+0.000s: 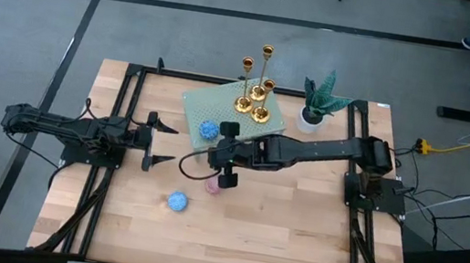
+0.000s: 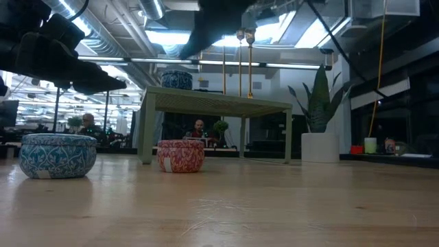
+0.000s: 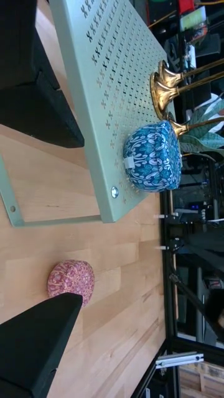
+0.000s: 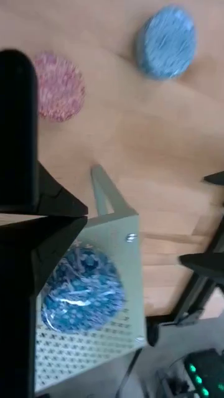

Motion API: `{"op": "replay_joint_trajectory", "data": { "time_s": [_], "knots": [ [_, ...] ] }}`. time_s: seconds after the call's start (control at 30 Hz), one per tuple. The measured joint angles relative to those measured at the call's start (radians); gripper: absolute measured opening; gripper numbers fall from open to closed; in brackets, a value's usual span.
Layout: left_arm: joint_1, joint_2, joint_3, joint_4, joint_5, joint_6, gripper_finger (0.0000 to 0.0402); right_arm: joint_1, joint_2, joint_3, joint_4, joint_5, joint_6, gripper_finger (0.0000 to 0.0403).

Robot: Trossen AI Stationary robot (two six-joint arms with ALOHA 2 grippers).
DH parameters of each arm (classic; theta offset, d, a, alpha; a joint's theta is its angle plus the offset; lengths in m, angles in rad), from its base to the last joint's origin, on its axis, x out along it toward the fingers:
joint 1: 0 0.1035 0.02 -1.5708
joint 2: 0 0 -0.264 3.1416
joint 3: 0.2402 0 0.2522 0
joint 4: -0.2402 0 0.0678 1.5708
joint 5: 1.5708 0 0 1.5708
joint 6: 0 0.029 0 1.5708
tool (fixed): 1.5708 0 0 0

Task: Pick & Place candle stick holders
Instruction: Put the blue scented candle on the shelf

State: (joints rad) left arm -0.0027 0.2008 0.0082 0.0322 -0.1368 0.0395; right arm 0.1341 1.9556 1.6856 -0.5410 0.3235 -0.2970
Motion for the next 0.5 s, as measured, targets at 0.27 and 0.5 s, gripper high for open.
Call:
{"op": "replay_joint_trajectory", "data": {
  "time_s": [0.27, 0.5],
  "knots": [
    [0.000, 0.000, 0.000, 0.000, 0.000, 0.000, 0.0400, -0.056, 0.011, -0.025, 0.039, -0.003, 0.014, 0.0004],
    [0.000, 0.000, 0.000, 0.000, 0.000, 0.000, 0.0400, -0.106, 0.010, -0.024, 0.092, -0.036, 0.027, 0.0004]
  ]
}}
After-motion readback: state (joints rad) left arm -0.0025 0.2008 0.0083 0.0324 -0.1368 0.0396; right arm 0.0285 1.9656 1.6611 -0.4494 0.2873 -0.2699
